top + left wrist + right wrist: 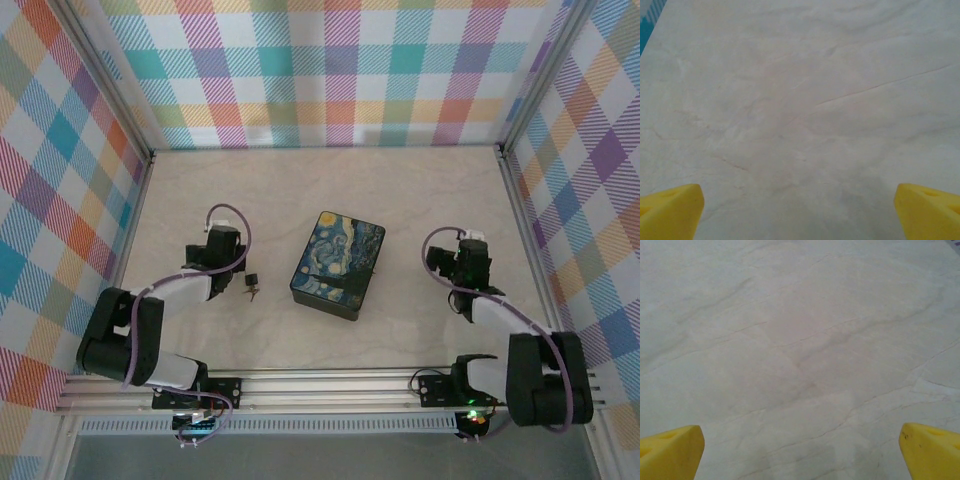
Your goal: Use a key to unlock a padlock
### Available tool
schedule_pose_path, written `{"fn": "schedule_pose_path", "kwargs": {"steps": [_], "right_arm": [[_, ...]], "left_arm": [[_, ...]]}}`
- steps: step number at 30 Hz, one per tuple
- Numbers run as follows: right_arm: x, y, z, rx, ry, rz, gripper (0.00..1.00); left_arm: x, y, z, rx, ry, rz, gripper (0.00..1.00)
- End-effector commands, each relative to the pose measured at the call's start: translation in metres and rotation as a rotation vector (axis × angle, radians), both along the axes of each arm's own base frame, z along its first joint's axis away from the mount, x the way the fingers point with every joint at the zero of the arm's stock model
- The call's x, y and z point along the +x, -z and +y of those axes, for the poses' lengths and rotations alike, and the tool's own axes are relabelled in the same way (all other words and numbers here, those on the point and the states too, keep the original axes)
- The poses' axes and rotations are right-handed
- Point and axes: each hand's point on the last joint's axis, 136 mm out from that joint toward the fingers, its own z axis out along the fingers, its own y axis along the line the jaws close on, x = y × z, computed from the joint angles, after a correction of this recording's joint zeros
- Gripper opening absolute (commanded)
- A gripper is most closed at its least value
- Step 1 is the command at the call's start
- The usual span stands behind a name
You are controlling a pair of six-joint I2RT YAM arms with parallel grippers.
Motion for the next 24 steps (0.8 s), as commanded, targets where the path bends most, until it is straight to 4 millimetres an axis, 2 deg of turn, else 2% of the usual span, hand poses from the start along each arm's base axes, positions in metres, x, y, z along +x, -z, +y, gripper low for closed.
{"fn": "schedule_pose_path", "kwargs": {"steps": [1, 3, 6, 10, 12, 14, 15, 21, 24], "right_arm": [[0.032, -0.057, 0.003, -0.024, -0.035, -0.324, 1.00], [0.039, -0.054, 0.003, -0.038, -0.045, -0.325, 1.00], [0.049, -0.042, 0.005, -0.024, -0.063, -0.316, 1.00], [0.056, -0.037, 0.011, -0.016, -0.096, -0.282, 1.00], [0.060, -0.026, 0.020, -0.016, -0.158, -0.269, 1.00], [0.062, -0.028, 0.023, -0.016, -0.175, -0.300, 1.00], [0.061, -0.023, 0.025, -0.011, -0.189, -0.259, 1.00], [0.069, -0.021, 0.028, -0.006, -0.208, -0.227, 1.00], [0.069, -0.021, 0.027, -0.007, -0.204, -0.229, 1.00]], "left_arm": [[0.028, -0.039, 0.000, -0.061, 0.016, -0.221, 0.96], [0.028, -0.043, 0.007, -0.092, 0.015, -0.261, 0.96], [0.026, -0.037, 0.015, -0.140, 0.028, -0.273, 1.00], [0.028, -0.038, 0.013, -0.196, 0.083, -0.300, 1.00], [0.030, -0.036, 0.005, -0.226, 0.141, -0.284, 1.00], [0.030, -0.040, -0.005, -0.281, 0.180, -0.325, 1.00], [0.032, -0.043, -0.005, -0.297, 0.170, -0.356, 1.00], [0.047, -0.014, -0.013, -0.310, 0.208, -0.332, 1.00], [0.044, -0.014, -0.014, -0.313, 0.215, -0.333, 1.00]]}}
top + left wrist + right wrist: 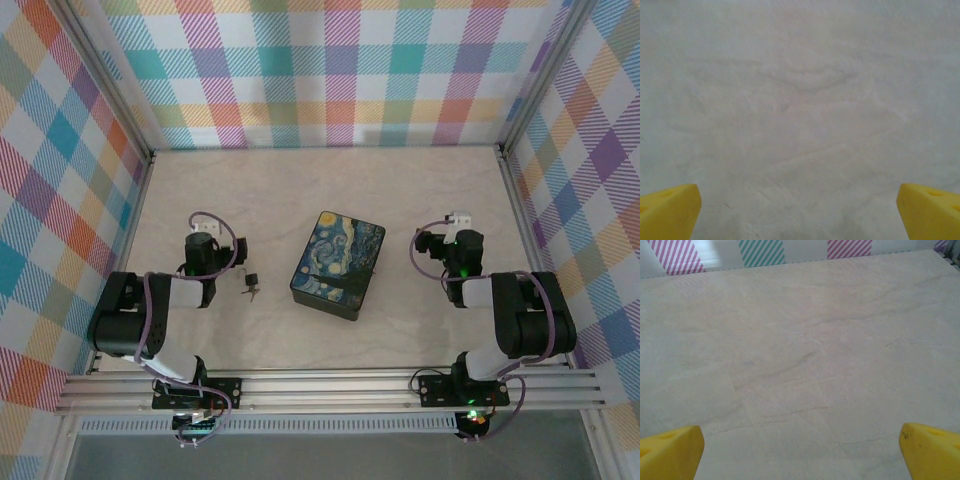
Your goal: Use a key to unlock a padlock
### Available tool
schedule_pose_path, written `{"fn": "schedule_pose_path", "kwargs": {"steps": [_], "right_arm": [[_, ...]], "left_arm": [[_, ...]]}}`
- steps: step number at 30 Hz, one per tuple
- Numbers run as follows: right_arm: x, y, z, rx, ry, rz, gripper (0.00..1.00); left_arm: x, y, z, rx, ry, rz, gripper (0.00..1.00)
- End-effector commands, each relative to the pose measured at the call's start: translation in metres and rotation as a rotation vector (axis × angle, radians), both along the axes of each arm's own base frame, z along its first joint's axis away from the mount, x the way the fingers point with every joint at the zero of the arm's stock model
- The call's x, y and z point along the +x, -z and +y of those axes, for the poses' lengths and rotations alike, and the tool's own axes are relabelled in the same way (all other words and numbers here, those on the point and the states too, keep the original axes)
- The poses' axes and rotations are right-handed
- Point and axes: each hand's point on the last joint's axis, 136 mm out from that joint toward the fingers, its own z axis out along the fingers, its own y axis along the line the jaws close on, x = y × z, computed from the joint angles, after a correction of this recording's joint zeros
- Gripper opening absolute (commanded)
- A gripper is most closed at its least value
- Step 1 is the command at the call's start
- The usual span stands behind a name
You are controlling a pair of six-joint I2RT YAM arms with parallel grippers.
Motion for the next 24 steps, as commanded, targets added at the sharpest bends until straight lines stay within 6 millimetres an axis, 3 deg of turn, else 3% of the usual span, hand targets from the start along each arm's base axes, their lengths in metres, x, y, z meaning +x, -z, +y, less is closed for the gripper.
{"fn": "schedule_pose_path", "kwargs": {"steps": [1, 24], "right_arm": [[0.0035, -0.0037, 0.0005, -0.002, -0.016, -0.009, 1.00], [0.0030, -0.0049, -0.0045, -0.004, 0.014, -0.016, 1.00]], "left_arm": [[0.0088, -0.0196, -0.0042, -0.023, 0.022, -0.091, 1.00], [0.0101, -0.0194, -0.0051, 0.001, 0.012, -0.084, 1.00]]}}
